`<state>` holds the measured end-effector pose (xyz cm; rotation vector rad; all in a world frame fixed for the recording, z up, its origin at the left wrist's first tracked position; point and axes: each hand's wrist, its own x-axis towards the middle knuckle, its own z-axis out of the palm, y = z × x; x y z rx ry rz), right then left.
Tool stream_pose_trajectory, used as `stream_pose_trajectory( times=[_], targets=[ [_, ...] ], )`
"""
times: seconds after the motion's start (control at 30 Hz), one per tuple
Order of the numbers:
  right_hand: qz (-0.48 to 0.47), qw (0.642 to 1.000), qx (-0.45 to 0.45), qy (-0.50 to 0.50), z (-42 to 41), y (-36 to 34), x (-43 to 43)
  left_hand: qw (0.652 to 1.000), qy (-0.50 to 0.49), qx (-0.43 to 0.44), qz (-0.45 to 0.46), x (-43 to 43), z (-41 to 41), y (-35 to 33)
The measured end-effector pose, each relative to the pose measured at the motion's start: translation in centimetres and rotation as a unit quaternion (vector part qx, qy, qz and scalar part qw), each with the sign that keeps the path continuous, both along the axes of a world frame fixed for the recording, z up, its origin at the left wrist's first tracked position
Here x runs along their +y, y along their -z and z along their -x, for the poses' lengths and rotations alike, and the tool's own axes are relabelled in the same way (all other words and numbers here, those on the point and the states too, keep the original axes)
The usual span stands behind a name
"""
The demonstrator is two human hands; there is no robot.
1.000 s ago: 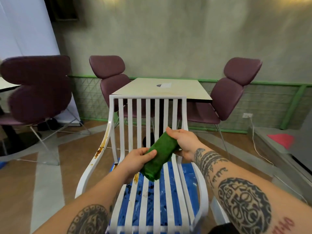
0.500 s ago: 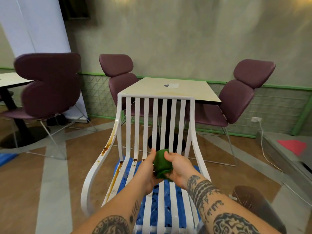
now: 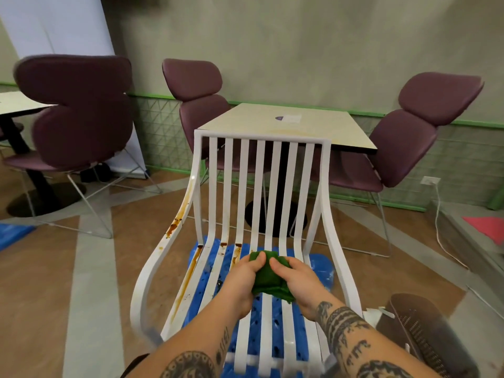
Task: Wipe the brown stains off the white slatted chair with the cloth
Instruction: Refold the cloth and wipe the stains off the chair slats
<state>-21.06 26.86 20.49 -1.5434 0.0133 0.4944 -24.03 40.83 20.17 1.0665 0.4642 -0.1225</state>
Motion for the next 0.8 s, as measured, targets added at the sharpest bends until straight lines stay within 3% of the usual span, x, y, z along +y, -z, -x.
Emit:
stream_pose_trajectory(
  times=[0.27, 0.43, 0.63, 0.8],
  targets=[
    [-0.056, 0.995, 0.084, -0.01, -3.0, 4.5, 1.7, 0.996, 0.013, 0.04, -0.08, 2.8, -2.5, 5.0],
    [-0.059, 0.992, 0.107, 0.033, -6.2, 8.4, 3.5, 0.987, -0.005, 0.07, -0.148, 5.2, -5.5, 8.2],
    [-0.12, 0.973, 0.159, 0.114, -12.5, 12.3, 5.8, 0.965, -0.116, 0.09, -0.217, 11.0, -11.9, 12.0],
    [-0.141, 0.963, 0.156, 0.166, -19.2, 14.9, 7.5, 0.923, -0.179, 0.105, -0.324, 15.7, -18.4, 14.4]
  ],
)
